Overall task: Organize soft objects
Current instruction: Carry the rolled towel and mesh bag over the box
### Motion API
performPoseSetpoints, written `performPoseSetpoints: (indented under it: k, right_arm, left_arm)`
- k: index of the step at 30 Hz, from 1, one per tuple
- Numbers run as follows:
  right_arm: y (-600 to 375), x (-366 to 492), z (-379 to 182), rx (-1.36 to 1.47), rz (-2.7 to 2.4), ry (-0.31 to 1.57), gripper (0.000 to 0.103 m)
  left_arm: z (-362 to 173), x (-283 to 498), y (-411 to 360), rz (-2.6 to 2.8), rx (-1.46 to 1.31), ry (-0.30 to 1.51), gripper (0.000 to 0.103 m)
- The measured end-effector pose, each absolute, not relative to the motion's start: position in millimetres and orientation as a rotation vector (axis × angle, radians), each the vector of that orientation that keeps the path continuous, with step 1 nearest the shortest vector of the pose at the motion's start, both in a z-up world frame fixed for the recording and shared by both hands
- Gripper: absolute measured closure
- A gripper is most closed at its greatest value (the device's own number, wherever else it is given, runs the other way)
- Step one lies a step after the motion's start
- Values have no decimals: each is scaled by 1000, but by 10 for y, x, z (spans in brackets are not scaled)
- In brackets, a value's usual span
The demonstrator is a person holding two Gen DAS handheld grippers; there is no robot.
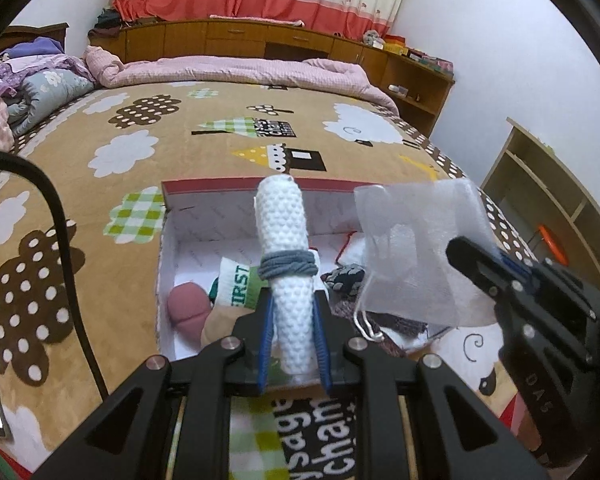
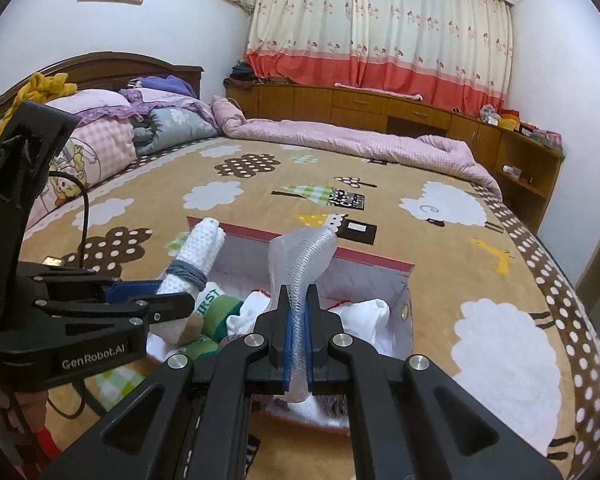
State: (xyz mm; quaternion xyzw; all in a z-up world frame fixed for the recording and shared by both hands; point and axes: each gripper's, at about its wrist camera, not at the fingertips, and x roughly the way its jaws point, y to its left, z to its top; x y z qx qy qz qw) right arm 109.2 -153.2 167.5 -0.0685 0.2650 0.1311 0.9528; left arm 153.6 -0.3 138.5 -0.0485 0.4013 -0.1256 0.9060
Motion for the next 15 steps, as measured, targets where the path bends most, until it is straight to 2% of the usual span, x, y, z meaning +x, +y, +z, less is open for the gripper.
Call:
performPoseSetpoints:
  k: [15]
  right_arm:
    - [-1682,1637,1139,-88,239,639,97]
  left_arm:
    - [823,2002,-86,-224,-107,924,83]
